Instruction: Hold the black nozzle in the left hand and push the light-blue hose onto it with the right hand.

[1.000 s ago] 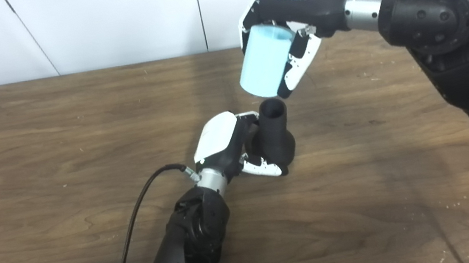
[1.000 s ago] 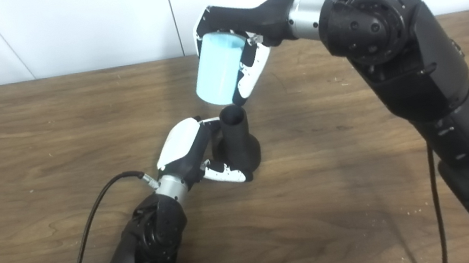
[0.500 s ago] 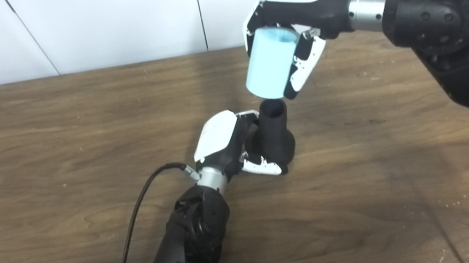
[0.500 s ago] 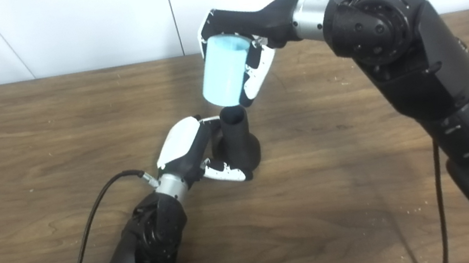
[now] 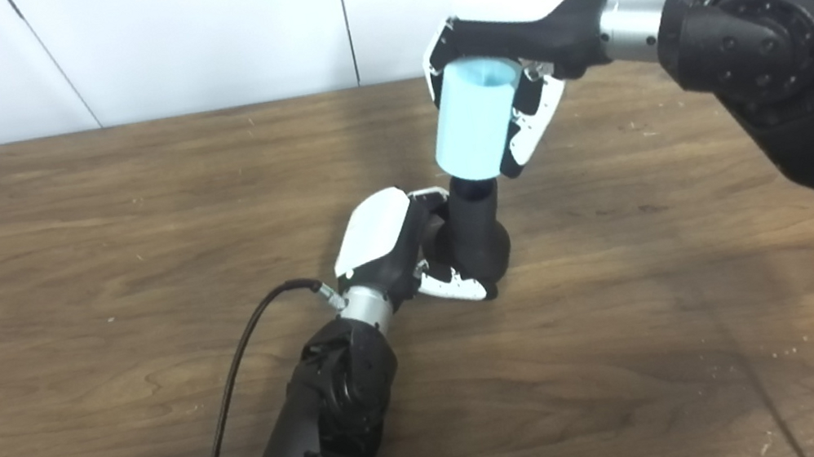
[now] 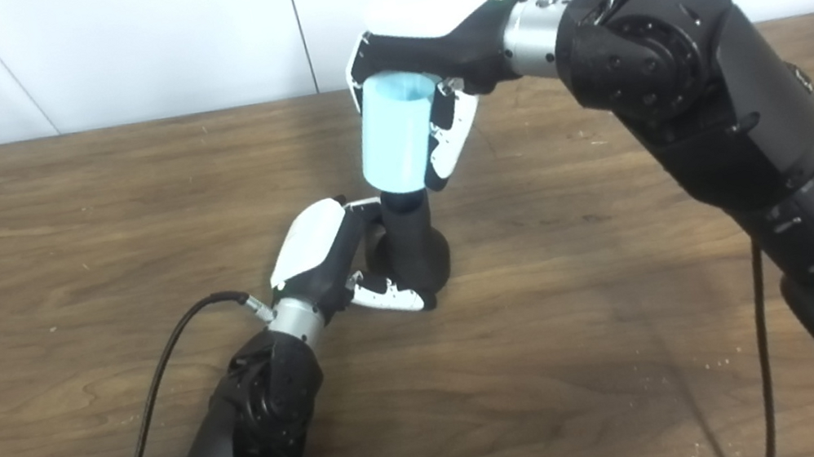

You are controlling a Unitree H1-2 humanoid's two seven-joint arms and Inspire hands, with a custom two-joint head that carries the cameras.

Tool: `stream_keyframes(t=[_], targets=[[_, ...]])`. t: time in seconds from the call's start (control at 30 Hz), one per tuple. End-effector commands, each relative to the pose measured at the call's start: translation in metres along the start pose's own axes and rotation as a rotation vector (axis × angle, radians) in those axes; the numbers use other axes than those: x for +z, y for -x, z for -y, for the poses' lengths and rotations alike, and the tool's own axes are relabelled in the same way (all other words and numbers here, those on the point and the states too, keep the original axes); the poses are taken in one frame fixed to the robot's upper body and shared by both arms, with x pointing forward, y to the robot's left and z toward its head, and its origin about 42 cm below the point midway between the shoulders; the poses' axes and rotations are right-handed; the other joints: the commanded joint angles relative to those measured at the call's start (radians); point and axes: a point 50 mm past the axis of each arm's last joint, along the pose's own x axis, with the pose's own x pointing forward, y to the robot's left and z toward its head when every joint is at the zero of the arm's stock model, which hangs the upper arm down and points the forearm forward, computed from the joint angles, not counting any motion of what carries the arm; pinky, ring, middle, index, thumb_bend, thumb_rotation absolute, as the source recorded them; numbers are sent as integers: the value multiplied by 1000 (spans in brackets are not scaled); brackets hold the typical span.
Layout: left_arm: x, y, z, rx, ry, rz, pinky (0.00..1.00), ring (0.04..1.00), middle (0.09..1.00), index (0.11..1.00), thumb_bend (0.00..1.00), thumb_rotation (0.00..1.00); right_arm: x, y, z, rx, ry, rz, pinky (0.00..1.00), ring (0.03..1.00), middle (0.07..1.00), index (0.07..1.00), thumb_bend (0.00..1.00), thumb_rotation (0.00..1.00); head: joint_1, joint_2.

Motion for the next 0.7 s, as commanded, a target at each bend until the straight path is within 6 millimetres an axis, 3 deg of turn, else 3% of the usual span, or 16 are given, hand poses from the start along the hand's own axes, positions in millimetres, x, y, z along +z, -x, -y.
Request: stream_keyframes(t=[0.0,0.13,0.3,0.67], targets=[[-37,13,40,-221,19,-156,1000,774,645,482,516,38,1,7,23,-69,69,-1,312,465,469,482,501,0,1,0],[-37,13,39,-221,21,-158,1000,769,636,482,516,38,-1,8,20,-64,85,3,310,464,473,484,501,0,2,2],[-36,13,40,-220,21,-159,1000,803,700,481,516,38,-10,8,16,-58,88,-5,309,457,477,483,501,0,2,2],[-34,12,38,-219,23,-158,1000,803,693,481,516,38,-25,8,12,-60,73,-66,305,444,477,485,501,0,2,12]])
